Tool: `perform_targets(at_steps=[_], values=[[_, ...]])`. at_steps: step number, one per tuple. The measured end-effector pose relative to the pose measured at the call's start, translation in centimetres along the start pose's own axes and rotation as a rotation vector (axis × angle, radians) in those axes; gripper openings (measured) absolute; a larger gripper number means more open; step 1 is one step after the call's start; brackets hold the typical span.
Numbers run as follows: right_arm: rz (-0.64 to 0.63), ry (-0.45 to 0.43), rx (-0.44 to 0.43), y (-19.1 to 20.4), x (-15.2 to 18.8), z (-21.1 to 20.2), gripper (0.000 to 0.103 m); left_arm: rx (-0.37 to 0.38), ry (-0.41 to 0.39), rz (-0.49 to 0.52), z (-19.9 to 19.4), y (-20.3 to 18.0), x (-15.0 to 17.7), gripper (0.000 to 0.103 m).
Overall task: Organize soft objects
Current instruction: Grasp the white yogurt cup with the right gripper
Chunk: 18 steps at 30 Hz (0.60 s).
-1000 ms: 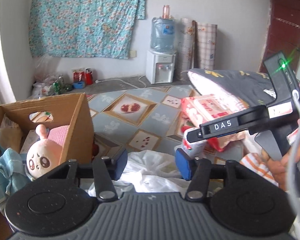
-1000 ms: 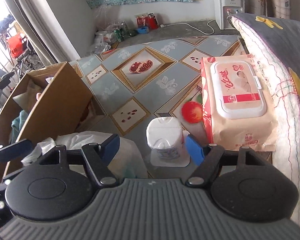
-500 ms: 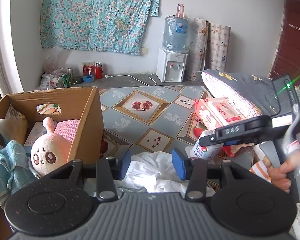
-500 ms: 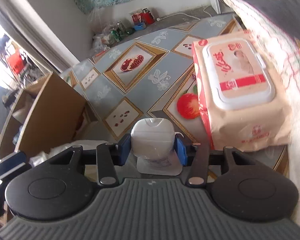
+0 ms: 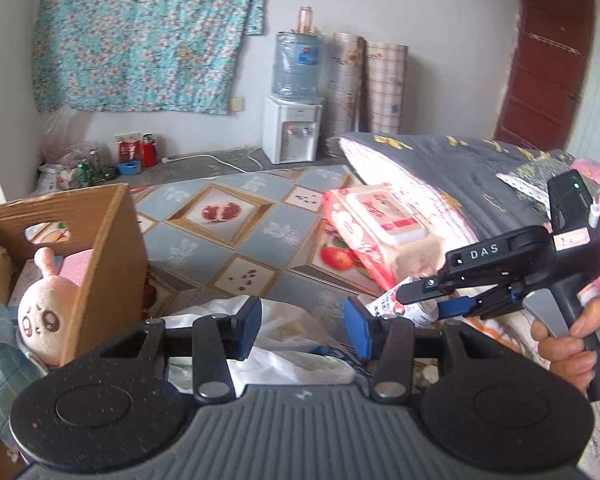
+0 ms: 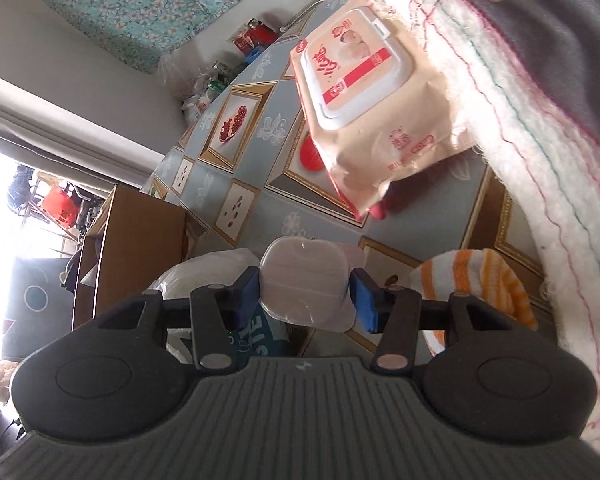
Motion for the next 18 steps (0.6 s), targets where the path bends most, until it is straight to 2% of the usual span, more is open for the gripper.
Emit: perform_targets(at_steps=[8,14,18], values=[[0.012,-0.034,0.048,-2.0,0.5,-1.9,0.049,0.079,0.063,0.112,2.7,-4.3,0.2,0.047],[-0.057,-0.075,0.148,-2.5,0.4,-3.9,0.047,0.117,0.115,0.188,4.9,-6.9,0.8,0.047],[-0.099,-0.092,0.157,-2.0,-0.2,-4.6,0.049,0.132,0.135,0.215,6.2,-8.5,1.3,0.047]])
Point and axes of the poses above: each gripper's, at about its wrist camera, not at the fingertips, and z roughly the way its jaws point, y to its left, x to its underside, the point moved 7 cm from there along z, roughly the way its jaws point
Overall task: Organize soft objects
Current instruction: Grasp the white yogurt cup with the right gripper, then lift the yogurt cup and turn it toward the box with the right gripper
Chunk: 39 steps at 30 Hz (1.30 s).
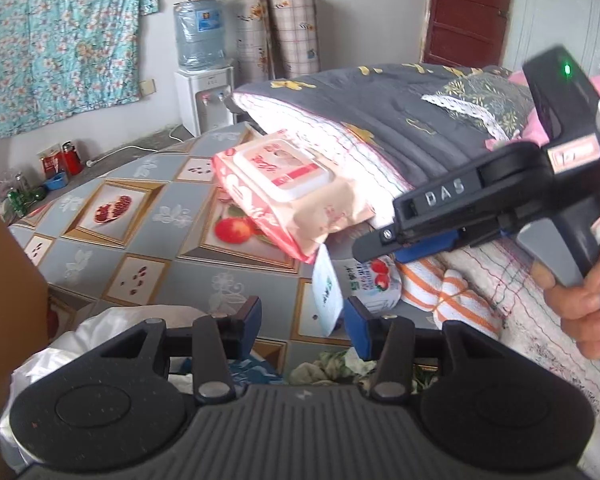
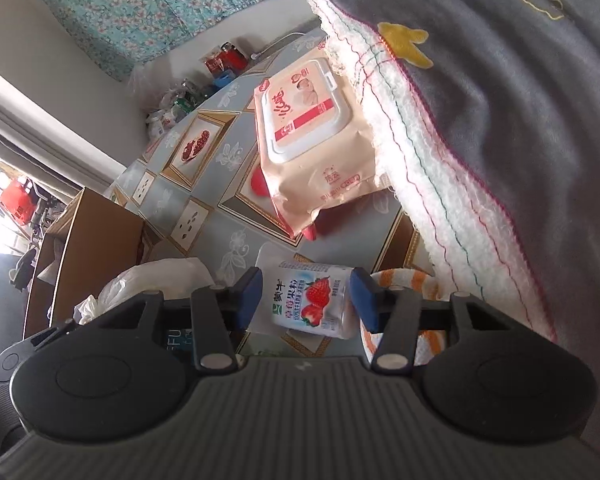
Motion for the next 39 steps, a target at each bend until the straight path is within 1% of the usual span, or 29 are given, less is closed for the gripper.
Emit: perform_targets(at_steps=[4,8,9,10,11,12,14,16,19,21,27,30,35,39], values=[[0.004,0.028,0.005,-0.2,-0.3,0.5,0.049,0.030,0.022,-0.001,1.5,-0.9,0.1,0.047],[0.025,0.047,-0.011,-0.3,-0.4,0.9,0.048,0.053,0.049,-0.015,3.3,-1.6,0.0,0.046],[0.032,0.049,-0.013,-0.4,-0.4,0.9,0.047,0.060,0.055,-0.017,3.7,-1.7,0.0,0.041],[0.041,0.052,-0.017,-0.5,-0.5,0.9,0.047,0.065,0.062,-0.022,4.0,-1.9,0.0,0.033],[0.048,0.053,-0.022,-0.5,-0.5,1.0,0.047,0.073,0.071,-0.036,4.4,-2.0,0.0,0.029],[0.054,0.056,-0.026,-0.6,-0.5,1.0,0.047,0.085,0.076,-0.052,4.7,-2.0,0.1,0.021],[0.063,0.060,-0.028,-0.6,-0.5,1.1,0.047,0.081,0.070,-0.084,4.8,-1.7,0.1,0.019],[0.064,0.064,-0.028,-0.5,-0.5,1.2,0.047,0.086,0.072,-0.118,4.7,-1.3,0.2,0.014],[0.082,0.078,-0.051,-0.2,-0.5,1.6,0.047,0.097,0.086,-0.166,4.2,-0.5,0.4,0.013],[0.088,0.087,-0.071,0.3,-0.5,2.1,0.047,0.084,0.086,-0.180,3.7,-0.1,0.6,0.013],[0.132,0.106,-0.144,1.6,-0.4,3.9,0.047,0.036,0.053,-0.211,2.2,1.3,0.7,0.013],[0.175,0.109,-0.169,1.2,-0.6,4.3,0.046,0.021,0.042,-0.194,2.1,1.1,0.3,0.013],[0.212,0.108,-0.156,-0.1,-0.8,4.6,0.043,0.043,0.008,-0.138,2.2,-0.4,-1.1,0.015],[0.217,0.100,-0.145,-0.7,-1.2,4.6,0.042,0.026,-0.010,-0.090,2.9,-1.4,-1.9,0.021]])
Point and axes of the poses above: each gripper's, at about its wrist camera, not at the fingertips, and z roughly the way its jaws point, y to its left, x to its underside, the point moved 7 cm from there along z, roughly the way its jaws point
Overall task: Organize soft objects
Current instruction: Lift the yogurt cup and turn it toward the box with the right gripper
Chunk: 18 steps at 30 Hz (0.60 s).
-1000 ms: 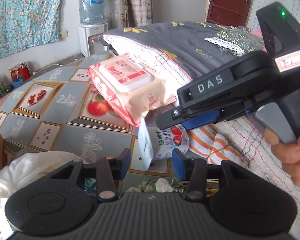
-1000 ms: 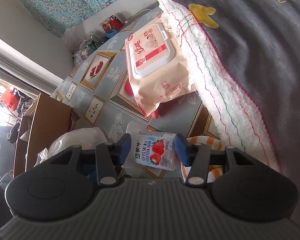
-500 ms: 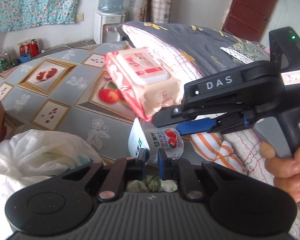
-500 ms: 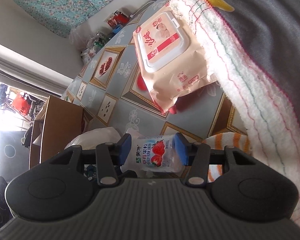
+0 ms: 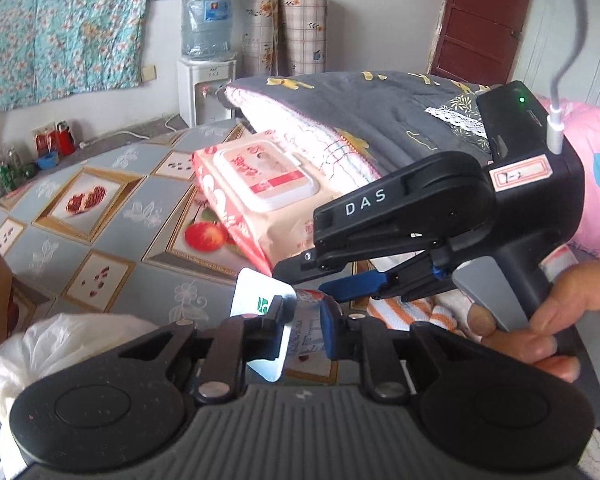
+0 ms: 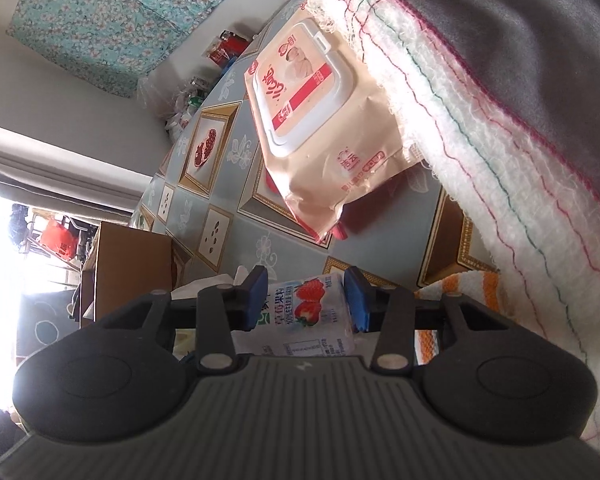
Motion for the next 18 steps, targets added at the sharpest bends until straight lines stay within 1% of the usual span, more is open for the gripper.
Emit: perform_targets(at_steps=[2,4,5,9,11,13,16,18], values=[[-0.012,-0.015,0.012,0.0,-0.4,-0.2,0.042,0.008,-0.006,0.001,0.4,-0.1,-0.3,0.023],[-0.020,-0.036,0.011,-0.1,-0.9,-0.6,0.042,0.014,-0.017,-0.009,0.8,-0.2,-0.5,0.030],[-0.023,-0.046,0.011,-0.1,-1.2,-0.9,0.043,0.017,-0.024,-0.016,0.9,-0.1,-0.6,0.031],[-0.015,-0.055,0.002,-0.6,-1.6,-1.4,0.043,0.038,-0.036,-0.020,1.2,-0.6,-1.1,0.032],[-0.010,-0.064,-0.002,-1.0,-1.8,-1.8,0.043,0.061,-0.023,-0.021,1.7,-1.0,-1.2,0.032],[0.000,-0.079,-0.010,-1.2,-2.1,-2.3,0.043,0.079,-0.009,-0.019,2.2,-1.6,-1.2,0.032],[-0.005,-0.118,0.001,-1.8,-2.5,-3.7,0.043,0.080,-0.014,-0.001,2.7,-2.3,-1.1,0.032],[-0.002,-0.130,0.000,-2.1,-2.8,-4.4,0.043,0.096,-0.023,0.000,2.7,-2.6,-1.3,0.032]])
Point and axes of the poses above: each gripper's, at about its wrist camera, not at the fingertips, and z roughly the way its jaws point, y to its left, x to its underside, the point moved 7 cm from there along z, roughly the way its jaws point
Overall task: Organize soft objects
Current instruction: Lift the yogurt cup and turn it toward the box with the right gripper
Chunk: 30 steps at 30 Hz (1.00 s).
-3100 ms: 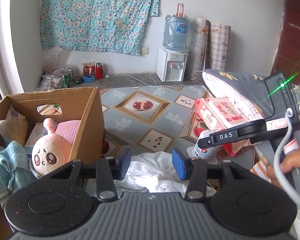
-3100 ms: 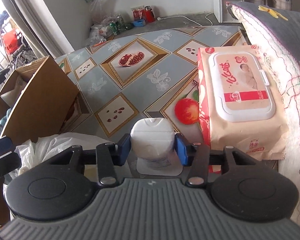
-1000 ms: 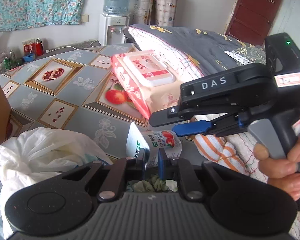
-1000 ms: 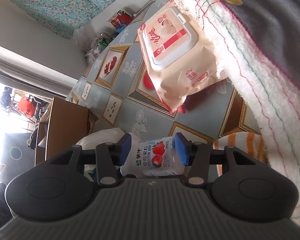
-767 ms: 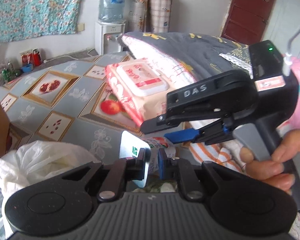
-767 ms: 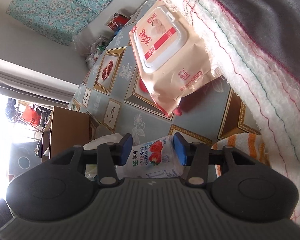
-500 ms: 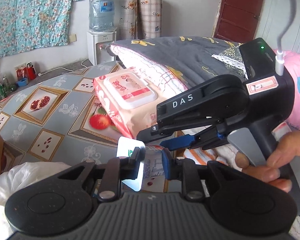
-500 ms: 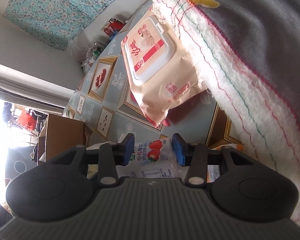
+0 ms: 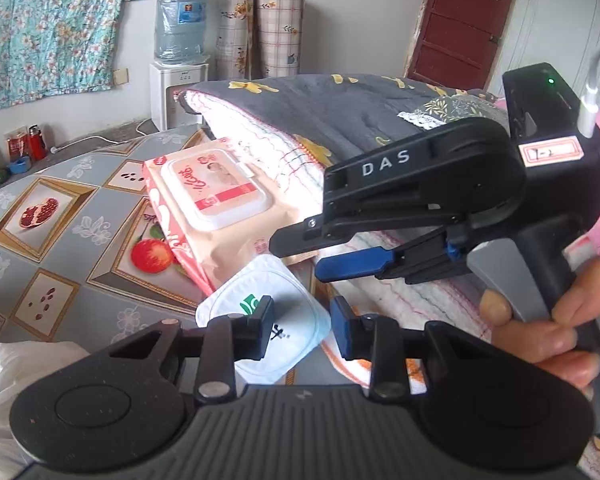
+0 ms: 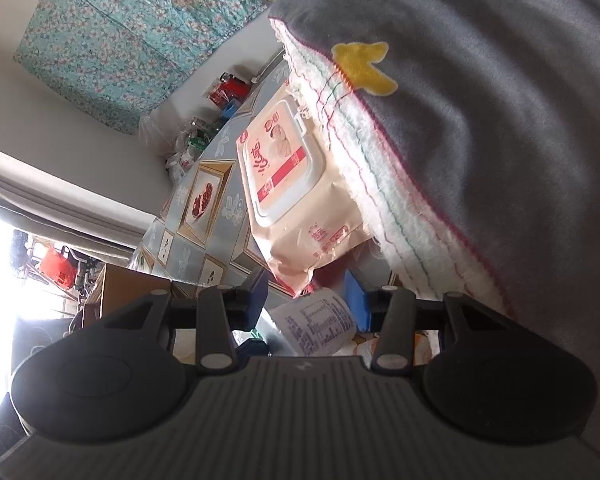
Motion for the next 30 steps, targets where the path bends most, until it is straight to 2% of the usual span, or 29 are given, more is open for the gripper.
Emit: perform_targets(at_steps=[3,5,7,8,10,13,17,20,24,30], values=[[-0.008,-0.016,-0.002,-0.2,-0.3,-0.9,0.043,-0.011,-0.030,0.019,-0.9,0.0,-0.2,0.033],[-0.020,-0.021,-0.007,-0.1,-0.4,-1.2,0.044,-0.023,-0.055,0.038,-1.9,0.1,-0.2,0.041],[-0.041,-0.021,-0.011,0.2,-0.3,-1.3,0.044,-0.052,-0.067,0.048,-2.7,0.5,0.0,0.054],[-0.056,-0.021,-0.010,0.5,-0.2,-1.2,0.045,-0.071,-0.068,0.047,-2.8,0.8,0.1,0.054],[-0.079,-0.015,-0.006,0.7,-0.2,-0.9,0.045,-0.090,-0.044,0.048,-2.6,1.4,0.3,0.058],[-0.108,-0.001,0.007,1.2,-0.1,0.1,0.046,-0.101,0.042,0.055,-1.2,1.9,0.8,0.061],[-0.148,0.034,0.028,1.6,-0.1,1.5,0.047,-0.091,0.114,0.044,0.4,2.0,1.6,0.061],[-0.160,0.063,0.035,1.7,-0.1,2.4,0.047,-0.107,0.110,0.048,1.1,1.9,1.7,0.060],[-0.149,0.095,0.021,1.8,0.0,3.1,0.046,-0.143,0.112,0.043,1.9,2.1,1.5,0.051],[-0.126,0.122,-0.020,1.5,0.2,3.4,0.036,-0.125,0.117,0.020,3.0,1.9,1.4,0.050]])
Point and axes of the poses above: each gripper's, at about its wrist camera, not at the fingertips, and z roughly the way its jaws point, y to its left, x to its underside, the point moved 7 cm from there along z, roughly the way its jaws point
